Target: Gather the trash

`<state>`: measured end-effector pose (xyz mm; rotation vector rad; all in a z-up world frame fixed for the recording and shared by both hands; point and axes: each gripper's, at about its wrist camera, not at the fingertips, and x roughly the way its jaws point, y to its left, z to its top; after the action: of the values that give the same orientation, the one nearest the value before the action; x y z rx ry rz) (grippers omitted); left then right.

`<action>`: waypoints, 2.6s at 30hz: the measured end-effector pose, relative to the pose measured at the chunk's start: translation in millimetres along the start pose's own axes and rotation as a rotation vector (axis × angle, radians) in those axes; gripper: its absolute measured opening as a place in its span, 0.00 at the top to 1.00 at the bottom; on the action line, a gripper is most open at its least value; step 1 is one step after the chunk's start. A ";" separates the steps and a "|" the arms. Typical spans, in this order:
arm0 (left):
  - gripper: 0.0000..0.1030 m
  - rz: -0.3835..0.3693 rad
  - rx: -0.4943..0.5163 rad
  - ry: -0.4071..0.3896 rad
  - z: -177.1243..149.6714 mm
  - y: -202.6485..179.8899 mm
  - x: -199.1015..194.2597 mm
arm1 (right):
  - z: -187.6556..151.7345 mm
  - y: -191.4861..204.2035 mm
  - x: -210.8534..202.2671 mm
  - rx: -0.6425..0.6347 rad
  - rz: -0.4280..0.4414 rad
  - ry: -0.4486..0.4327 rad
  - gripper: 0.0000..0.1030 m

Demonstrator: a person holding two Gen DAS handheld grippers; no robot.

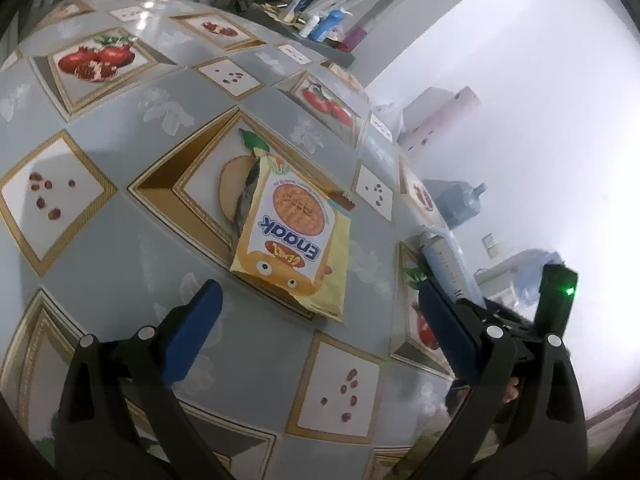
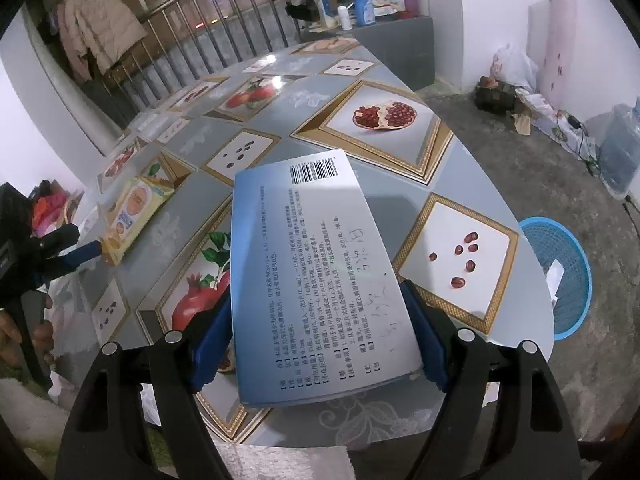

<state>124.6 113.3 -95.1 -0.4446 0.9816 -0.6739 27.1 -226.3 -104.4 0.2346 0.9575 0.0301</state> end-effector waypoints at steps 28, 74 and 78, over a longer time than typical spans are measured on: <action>0.08 -0.026 -0.072 0.057 5.0 5.9 1.3 | -0.3 -1.9 -1.5 0.003 0.019 -0.013 0.25; 0.55 0.449 0.522 0.149 -10.6 -65.8 44.7 | 7.7 -3.6 3.8 0.028 0.056 0.007 0.25; 0.59 0.444 0.521 0.149 -11.4 -66.0 43.7 | 8.5 -2.9 4.4 0.027 0.054 0.008 0.25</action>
<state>110.5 35.1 -86.2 0.2809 0.9590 -0.5332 36.3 -230.2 -103.8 0.2855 0.9597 0.0673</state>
